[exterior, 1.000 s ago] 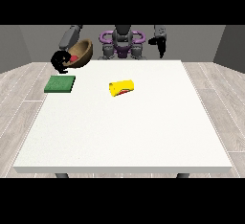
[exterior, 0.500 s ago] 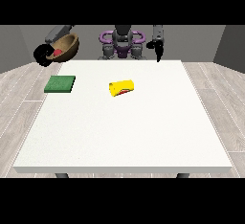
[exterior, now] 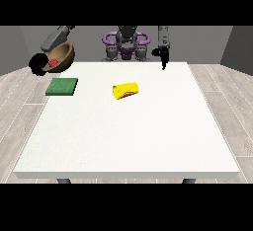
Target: Pick the cup and pour the ball into the bowl, then pick the bowl and place it on the pad
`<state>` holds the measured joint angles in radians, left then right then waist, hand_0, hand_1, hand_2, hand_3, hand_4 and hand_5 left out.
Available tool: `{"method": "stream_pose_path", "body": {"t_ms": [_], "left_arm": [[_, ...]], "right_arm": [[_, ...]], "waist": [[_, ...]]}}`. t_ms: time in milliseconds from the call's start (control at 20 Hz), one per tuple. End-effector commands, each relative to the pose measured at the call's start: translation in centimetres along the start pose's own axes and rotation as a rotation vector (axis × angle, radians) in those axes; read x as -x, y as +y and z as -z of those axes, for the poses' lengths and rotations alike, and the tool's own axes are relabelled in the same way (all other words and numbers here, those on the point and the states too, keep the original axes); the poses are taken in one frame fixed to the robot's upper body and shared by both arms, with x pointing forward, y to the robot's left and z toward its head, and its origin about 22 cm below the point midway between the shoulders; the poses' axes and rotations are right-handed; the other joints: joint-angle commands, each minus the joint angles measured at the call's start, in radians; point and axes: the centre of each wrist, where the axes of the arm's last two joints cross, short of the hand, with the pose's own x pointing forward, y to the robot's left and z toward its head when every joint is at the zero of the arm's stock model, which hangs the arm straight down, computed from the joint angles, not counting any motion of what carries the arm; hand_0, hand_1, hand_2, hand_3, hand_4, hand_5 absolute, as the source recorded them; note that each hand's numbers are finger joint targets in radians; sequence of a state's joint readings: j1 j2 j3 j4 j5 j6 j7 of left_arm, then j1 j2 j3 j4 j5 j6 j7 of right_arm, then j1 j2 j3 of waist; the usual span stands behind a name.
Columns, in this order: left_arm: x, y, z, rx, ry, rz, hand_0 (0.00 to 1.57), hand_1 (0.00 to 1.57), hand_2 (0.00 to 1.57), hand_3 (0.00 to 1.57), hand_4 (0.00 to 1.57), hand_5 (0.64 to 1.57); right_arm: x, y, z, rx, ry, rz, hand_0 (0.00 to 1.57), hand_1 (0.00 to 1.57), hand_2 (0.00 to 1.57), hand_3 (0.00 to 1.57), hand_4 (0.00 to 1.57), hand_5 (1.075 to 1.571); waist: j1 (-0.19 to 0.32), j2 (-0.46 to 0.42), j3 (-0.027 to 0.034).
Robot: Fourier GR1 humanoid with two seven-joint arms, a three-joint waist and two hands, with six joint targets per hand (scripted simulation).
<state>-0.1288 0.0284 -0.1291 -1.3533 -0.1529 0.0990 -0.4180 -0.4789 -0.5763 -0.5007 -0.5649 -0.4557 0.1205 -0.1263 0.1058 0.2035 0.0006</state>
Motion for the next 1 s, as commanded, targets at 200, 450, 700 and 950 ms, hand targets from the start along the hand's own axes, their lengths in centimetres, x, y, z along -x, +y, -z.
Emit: {"method": "stream_pose_path", "body": {"t_ms": [200, 450, 700, 950], "left_arm": [[-0.5, -0.1, -0.6, -0.013, -0.041, -0.010, 0.00, 0.00, 0.00, 0.00, 1.17, 1.362], [1.0, -2.5, -1.4, -0.023, 0.051, 0.002, 0.00, 0.00, 0.00, 0.00, 1.17, 1.366], [1.6, -6.3, -4.2, 0.029, 0.012, -0.008, 0.00, 0.00, 0.00, 0.00, 1.21, 1.348], [2.9, -8.4, -5.8, 0.000, 0.102, 0.000, 0.00, 0.00, 0.00, 0.00, 1.22, 1.340]], "right_arm": [[-2.8, -5.0, -0.7, 0.162, -0.133, -0.192, 1.48, 1.48, 1.57, 0.67, 0.00, 1.567], [-1.9, -0.8, 0.3, 0.143, -0.129, -0.266, 1.24, 1.24, 1.30, 1.36, 0.00, 1.568], [-3.2, 1.3, 1.4, 0.049, -0.128, -0.176, 0.97, 0.97, 0.86, 0.79, 0.56, 1.544], [-5.9, 2.9, 2.0, -0.085, -0.059, -0.220, 0.00, 0.00, 0.54, 0.72, 0.69, 1.111]], "waist": [[0.013, 0.051, 0.0002], [-0.012, -0.038, -0.0010], [-0.011, -0.003, -0.0007], [-0.072, -0.084, -0.0014]]}}
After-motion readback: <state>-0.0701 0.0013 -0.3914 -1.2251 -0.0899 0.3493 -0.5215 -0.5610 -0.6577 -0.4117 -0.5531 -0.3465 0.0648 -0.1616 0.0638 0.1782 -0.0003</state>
